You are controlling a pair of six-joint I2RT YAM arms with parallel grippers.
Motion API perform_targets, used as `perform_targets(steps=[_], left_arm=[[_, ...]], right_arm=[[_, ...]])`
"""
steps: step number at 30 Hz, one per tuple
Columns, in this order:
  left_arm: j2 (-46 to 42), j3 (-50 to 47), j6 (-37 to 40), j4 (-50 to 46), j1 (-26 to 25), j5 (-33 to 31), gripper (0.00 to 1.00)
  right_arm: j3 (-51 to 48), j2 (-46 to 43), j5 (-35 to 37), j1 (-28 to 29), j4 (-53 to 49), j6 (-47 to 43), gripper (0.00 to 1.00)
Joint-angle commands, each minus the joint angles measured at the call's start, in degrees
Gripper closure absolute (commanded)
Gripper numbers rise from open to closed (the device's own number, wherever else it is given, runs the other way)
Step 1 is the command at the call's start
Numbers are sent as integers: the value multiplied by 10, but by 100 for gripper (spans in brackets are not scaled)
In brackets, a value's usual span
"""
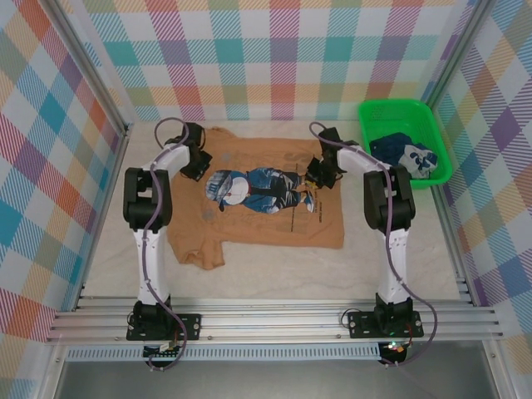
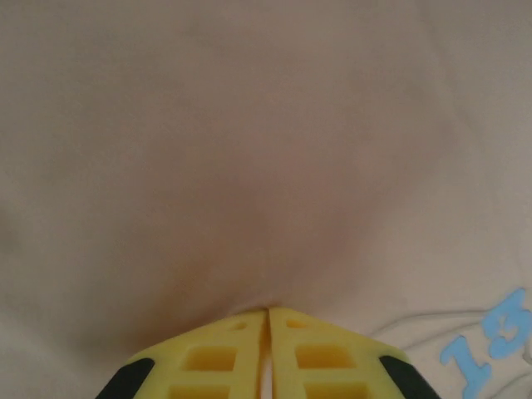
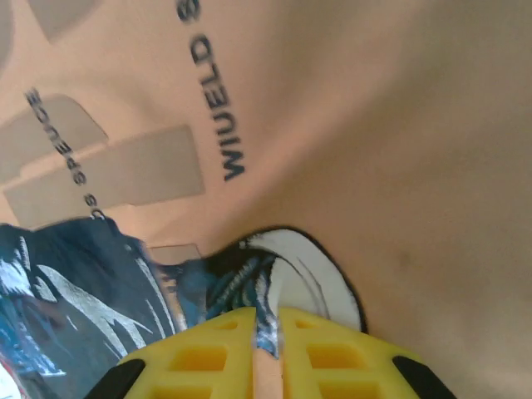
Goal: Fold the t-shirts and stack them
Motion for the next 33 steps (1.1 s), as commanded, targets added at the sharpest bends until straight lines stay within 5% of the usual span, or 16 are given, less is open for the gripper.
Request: perform_targets(steps=[1,6,11,17,24,28,33], left_arm=[[-63,-95,24,-18,19,-10,91],[-206,-340,29,68,36,0,93],[-280,-361,31,50,38,4,93],[-257,-180,-1,-23,30,-47,75],[48,255,2,-67,3,-15,70],[201,496,-33,-183,0,-15,68],[197,450,-36,-109,-9,-12,61]], right_arm=[[-6,5,-18,23,-83,-23,84],[-67,-12,-17,51,-103,-32,84],[-136,-54,16,61,-93,-21,85],[-157,-64,41,67,-97,-42,85],[-175,-74,44,69,-88,-43,86],[-180,-77,46,70,-87,-38,86],[-178,-69,41,70,-80,-38,88]])
